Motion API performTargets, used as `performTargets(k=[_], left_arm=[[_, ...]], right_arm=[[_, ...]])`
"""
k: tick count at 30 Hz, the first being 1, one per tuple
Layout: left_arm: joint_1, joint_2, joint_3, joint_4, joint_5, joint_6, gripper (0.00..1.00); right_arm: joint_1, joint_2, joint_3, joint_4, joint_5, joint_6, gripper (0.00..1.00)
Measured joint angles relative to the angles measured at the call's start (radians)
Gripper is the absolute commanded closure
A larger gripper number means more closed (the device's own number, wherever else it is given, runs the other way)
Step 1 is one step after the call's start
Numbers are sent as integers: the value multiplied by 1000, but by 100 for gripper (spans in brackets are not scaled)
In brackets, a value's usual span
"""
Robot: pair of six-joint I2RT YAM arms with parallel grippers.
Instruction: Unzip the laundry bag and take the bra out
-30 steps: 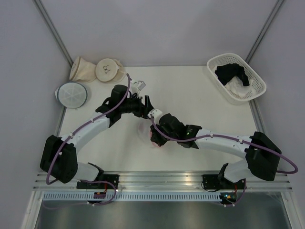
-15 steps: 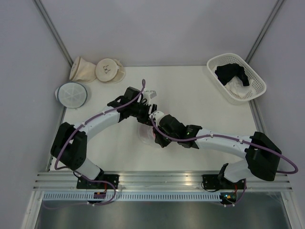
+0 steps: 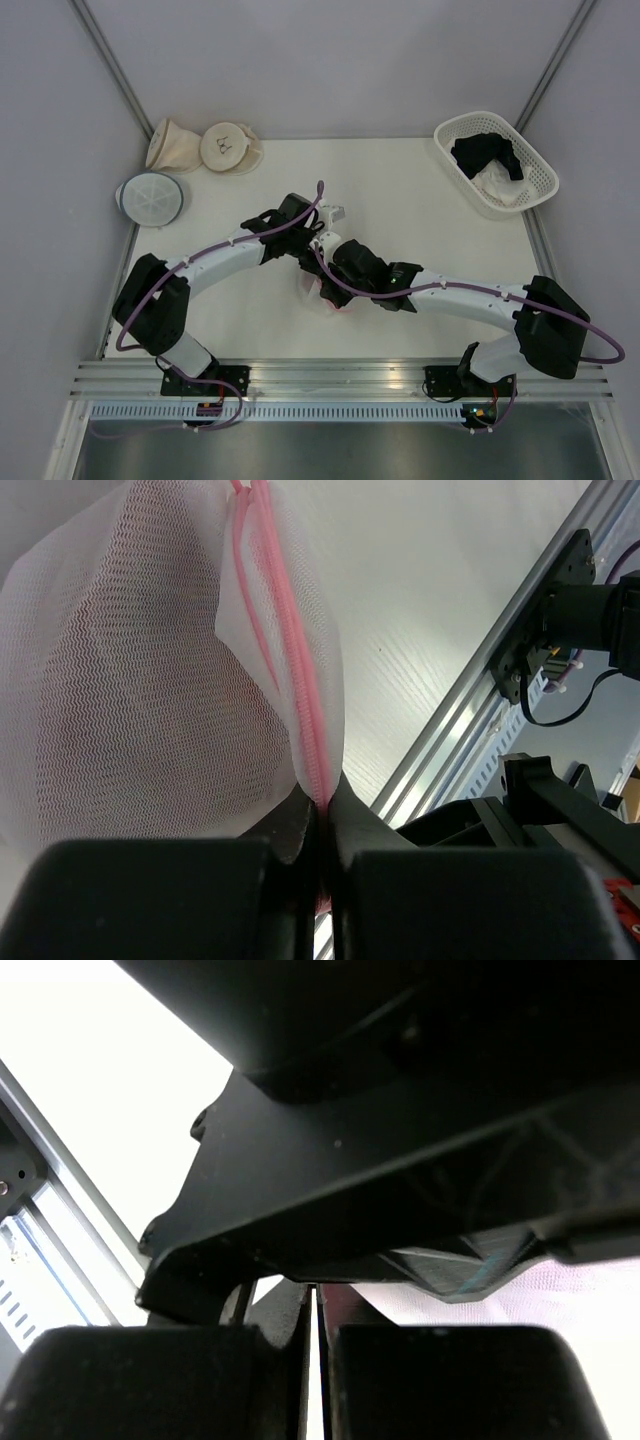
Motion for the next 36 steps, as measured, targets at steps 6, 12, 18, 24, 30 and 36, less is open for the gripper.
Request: performTargets(k=[6,12,18,24,30,36], left_arm=[[-5,0,2,2,-69,-34,98],[23,-35,-24,21,-181,-117,98],[120,-163,-129,77,-256,-232,98],[175,-241,-218,149,-260,-320,98],[235,-285,-312,240,-227,-380,98],[315,-346,-374,287,-183,-407,98]], right_arm=[[-2,0,0,-2,3,-1,100],[-3,-7,0,0,19,-4,99],[-4,-20,0,20,54,-3,100],[-4,-16,0,37,85,6,99],[-5,61,0,53,86,35,99],[-6,112,-4,67,78,62,100]])
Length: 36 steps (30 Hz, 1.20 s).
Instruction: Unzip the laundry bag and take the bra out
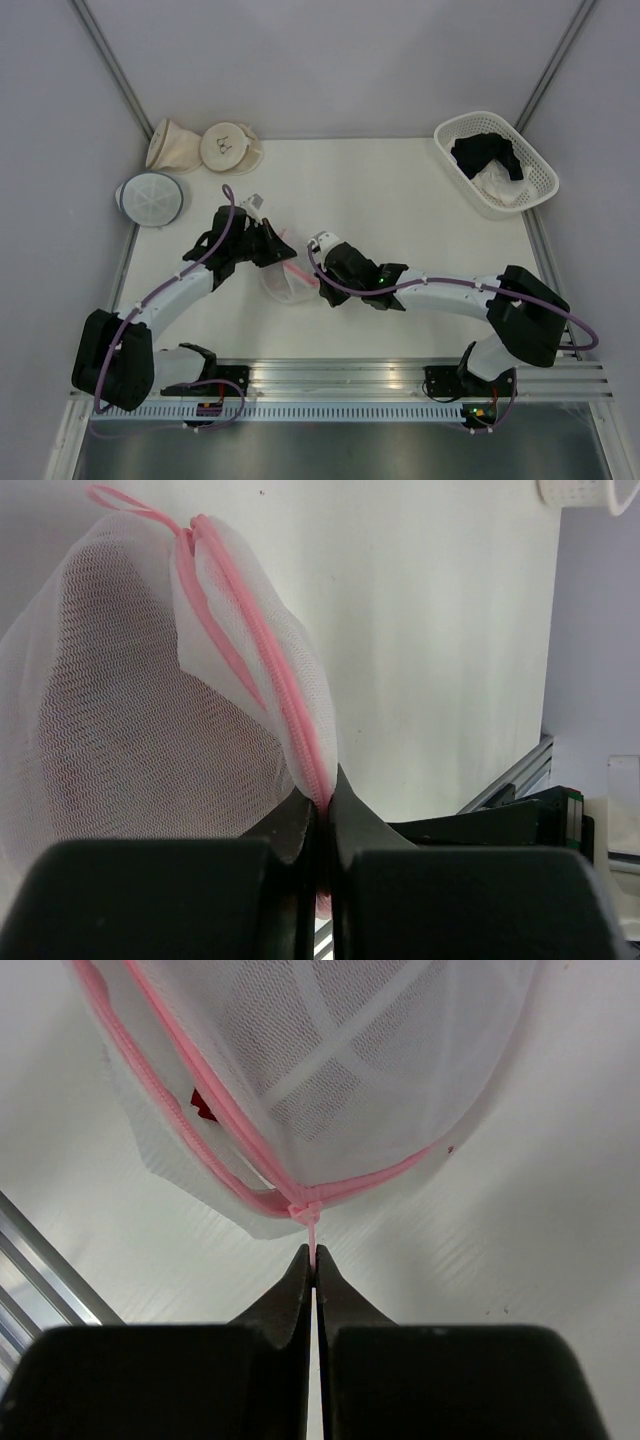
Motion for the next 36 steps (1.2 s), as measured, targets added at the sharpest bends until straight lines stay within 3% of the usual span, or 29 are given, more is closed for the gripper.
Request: performTargets(k=[10,24,36], left_arm=[[71,-8,-64,146,190,-37,98],[142,151,-28,182,517,10,98],[143,224,5,183,585,27,98]], right_arm=[[-5,53,-7,17,18,6,100],[-83,180,94,-145,307,33,100],[-137,268,205,-183,461,3,100]])
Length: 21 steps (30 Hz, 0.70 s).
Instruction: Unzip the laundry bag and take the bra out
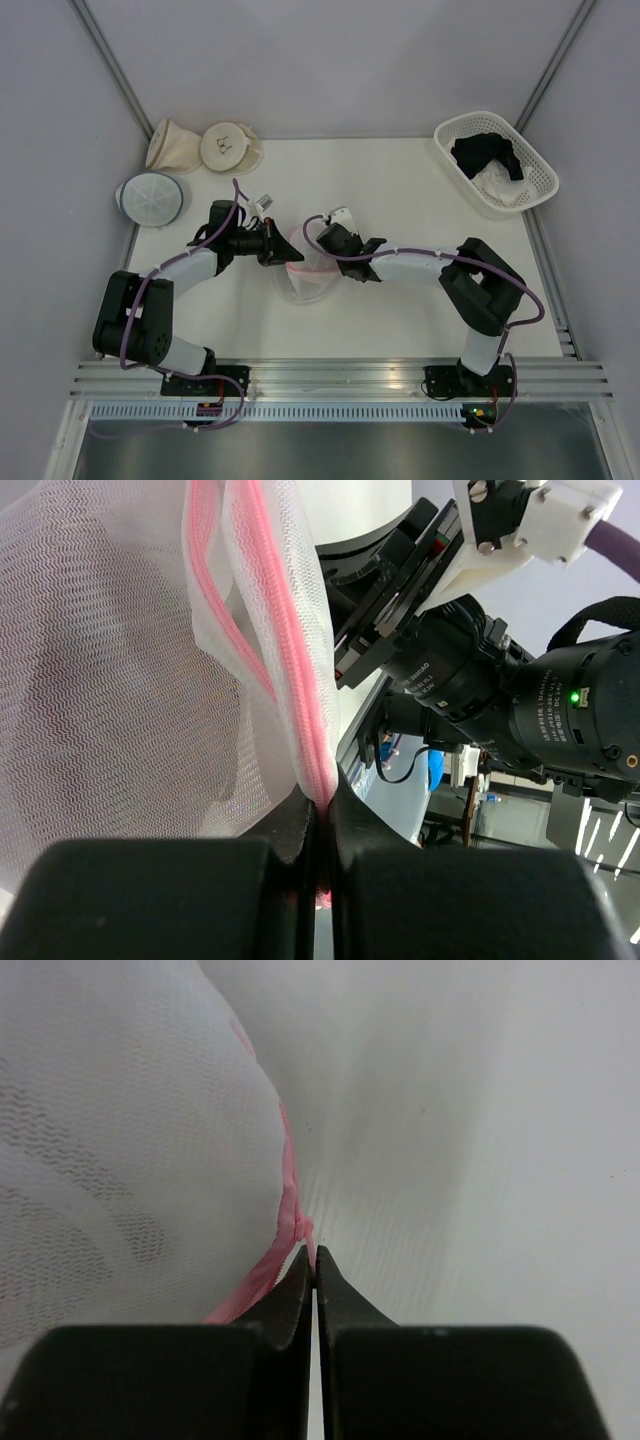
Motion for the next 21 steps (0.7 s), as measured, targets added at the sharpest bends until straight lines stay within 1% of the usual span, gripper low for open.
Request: performTargets(k=[2,3,4,5,6,8,10,11,15,17,21], left_arm=[[0,0,0,0,0,1,97],[0,0,1,0,0,1,91],[0,0,1,0,0,1,80],[0,0,1,1,0,3,56],[0,0,1,-1,0,10,44],[0,-5,1,-4,-2,10,25],[0,-24,-2,-9,-10,6,21],[0,-40,-5,-9,-18,6,20],[0,-127,-31,-4,-65,-2,19],[0,-177,-52,-2,-94,-10,19],[0,-282,-106,-14,-183,-30,19]], right_arm=[[-2,2,6,0,14,-1,99],[-2,2,8,0,19,-2,100],[-3,2,10,-1,20,-3,100],[-3,2,10,-1,21,-4,93],[-3,-2,10,-5,23,-5,85],[-10,-16,8,-18,20,-7,66],[-16,-53,-3,-28,6,-13,57],[-19,-80,-14,-30,-6,-19,48],[-20,-204,-56,-51,-64,-29,34],[-14,-262,-67,-64,-93,-30,31],[5,-343,-68,-79,-144,-29,30]])
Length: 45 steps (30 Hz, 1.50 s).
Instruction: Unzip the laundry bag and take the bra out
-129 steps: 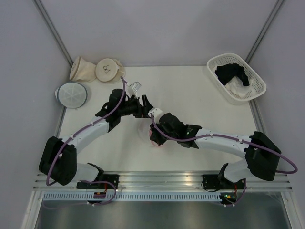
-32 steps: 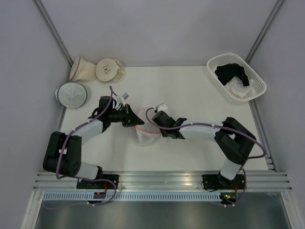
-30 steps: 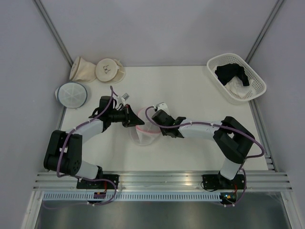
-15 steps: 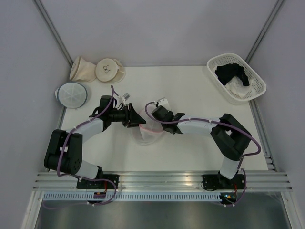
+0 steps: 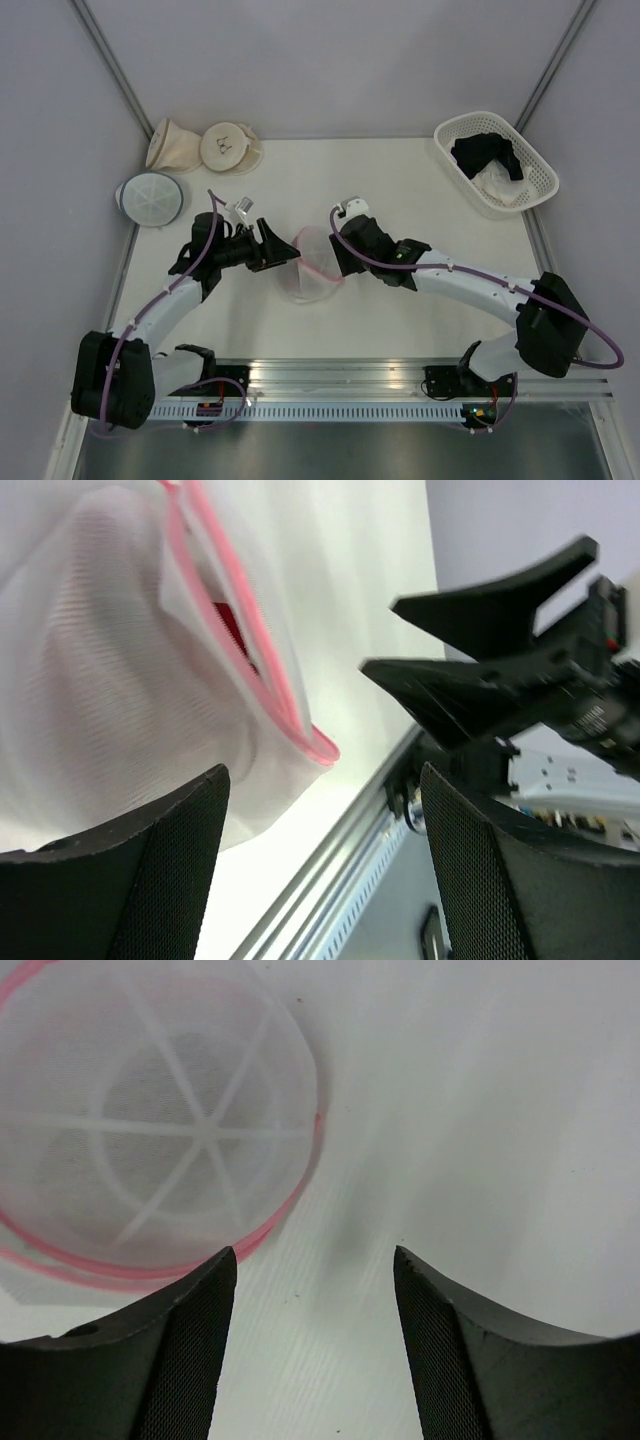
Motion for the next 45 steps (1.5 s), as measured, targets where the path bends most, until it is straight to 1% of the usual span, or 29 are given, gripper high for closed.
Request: performTargets(k=[2,5,9,11,13,15,19,20,25,29,30,32,33,36,37,45], left_arm=[[0,-83,-35,-23,-66,-14,19],[0,-247,-87,-57,-163,-38,18],[0,-468,-109,-109,-270,-65,17],[0,-535,-109,-135,-302,-72,16],[0,-570,-110,-157,-326,-77,16],[0,-579,-111,-179,-340,-80,16],[0,-579,-127,-217,-349,-89,16],[0,-579,-130,-224,-351,-90,16],[0,-583,-134,-245,-354,-94,16],[0,-590,-134,-253,-363,-94,16],[0,-592,-134,-254,-365,-94,16],[0,-596,-134,-256,-368,-94,16],[0,-597,-134,-257,-369,-94,16],[0,-598,-134,-257,-369,-94,17],[0,-598,-134,-257,-369,-94,17],[0,-598,-134,-257,-369,-94,17]], right_arm=[[11,-25,2,-2,-23,0,30],[26,-23,34,-10,-47,5,31],[43,35,143,1,-64,22,32],[53,77,204,11,-71,31,33],[62,122,264,22,-74,38,35],[71,164,314,26,-75,48,37],[89,255,406,14,-68,72,52],[93,270,417,10,-64,77,54],[119,355,491,-57,-11,109,57],[133,396,515,-104,24,128,57],[135,403,519,-115,31,132,59],[137,413,523,-133,45,138,70],[138,417,524,-142,54,140,82],[139,421,524,-167,82,155,96],[140,421,524,-171,90,155,99],[148,389,513,-174,108,152,100]])
